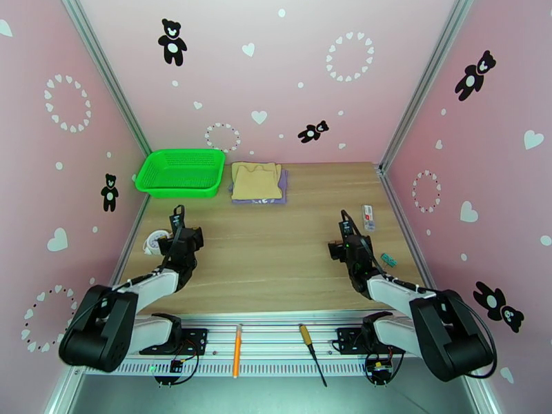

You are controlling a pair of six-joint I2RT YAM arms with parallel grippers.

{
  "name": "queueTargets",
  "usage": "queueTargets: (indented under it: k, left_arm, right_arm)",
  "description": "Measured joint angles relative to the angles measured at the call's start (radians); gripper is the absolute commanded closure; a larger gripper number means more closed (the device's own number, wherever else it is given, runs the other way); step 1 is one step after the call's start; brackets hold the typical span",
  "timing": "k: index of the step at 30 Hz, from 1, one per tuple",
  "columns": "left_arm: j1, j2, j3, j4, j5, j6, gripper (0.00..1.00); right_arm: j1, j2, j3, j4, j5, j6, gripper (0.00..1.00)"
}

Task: Fold and stack the mixed laundry pile

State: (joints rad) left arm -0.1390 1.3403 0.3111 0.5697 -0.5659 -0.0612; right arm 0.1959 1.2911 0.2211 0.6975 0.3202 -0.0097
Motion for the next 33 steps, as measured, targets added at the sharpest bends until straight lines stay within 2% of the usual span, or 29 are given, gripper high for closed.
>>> queueTargets:
  k: [4, 8, 12, 18, 33]
  left_arm:
    - [0.068, 0.153, 0.016, 0.236, 0.145, 0.031, 0.01]
    - [0.118, 0.196, 0.031, 0.264, 0.283, 0.035, 0.01]
    - [0.131, 0.196, 0.047, 0.291, 0.352, 0.035, 0.01]
    - [0.131, 0.196, 0.047, 0.299, 0.381, 0.035, 0.01]
    - [0.132, 0.196, 0.053, 0.305, 0.447, 0.036, 0.01]
  right_arm:
    - [-0.085, 0.218, 0.005, 0.271, -0.045, 0.03, 0.01]
    - [-0.135, 0.245, 0.091, 0.164, -0.166, 0.041, 0.01]
    - [-0.178, 0.245, 0.196, 0.15, -0.265, 0.054, 0.01]
    - [-0.177, 0.246, 0.197, 0.12, -0.313, 0.056, 0.01]
    - [-0.176, 0.246, 0.197, 0.098, -0.324, 0.055, 0.01]
